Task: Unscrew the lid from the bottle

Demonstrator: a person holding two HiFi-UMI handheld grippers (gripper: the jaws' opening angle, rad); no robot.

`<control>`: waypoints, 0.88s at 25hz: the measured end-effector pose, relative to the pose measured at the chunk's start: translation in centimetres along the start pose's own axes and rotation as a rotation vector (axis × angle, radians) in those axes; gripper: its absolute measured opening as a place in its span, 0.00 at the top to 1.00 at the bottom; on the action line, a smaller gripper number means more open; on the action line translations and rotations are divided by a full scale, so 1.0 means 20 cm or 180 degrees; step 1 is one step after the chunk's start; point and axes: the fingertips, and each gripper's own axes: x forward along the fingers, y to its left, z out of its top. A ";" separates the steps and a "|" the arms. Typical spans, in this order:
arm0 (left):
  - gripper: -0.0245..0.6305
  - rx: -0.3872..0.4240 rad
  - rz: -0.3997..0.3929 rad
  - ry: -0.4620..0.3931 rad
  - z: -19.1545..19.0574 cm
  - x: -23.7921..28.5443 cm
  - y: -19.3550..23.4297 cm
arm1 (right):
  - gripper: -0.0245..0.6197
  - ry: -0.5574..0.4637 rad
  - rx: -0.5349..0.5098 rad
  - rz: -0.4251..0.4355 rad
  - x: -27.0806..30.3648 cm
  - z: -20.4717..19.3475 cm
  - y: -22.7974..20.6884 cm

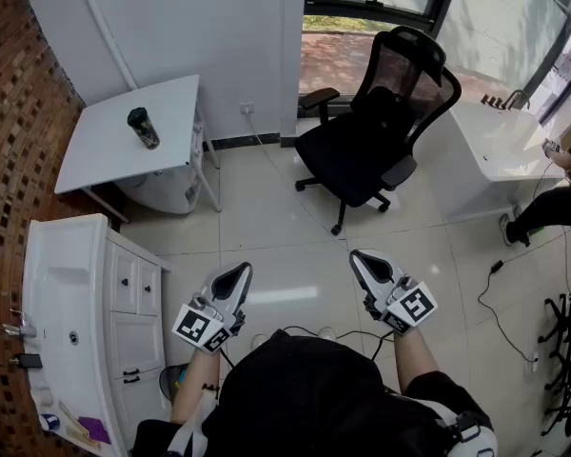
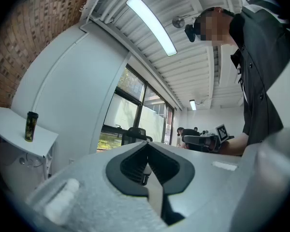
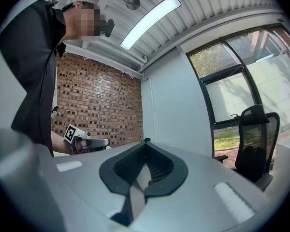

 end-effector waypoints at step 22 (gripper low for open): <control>0.96 0.0120 0.1262 -0.0154 0.14 -0.91 0.47 | 0.95 0.0147 -0.0157 0.1281 0.86 -0.06 0.73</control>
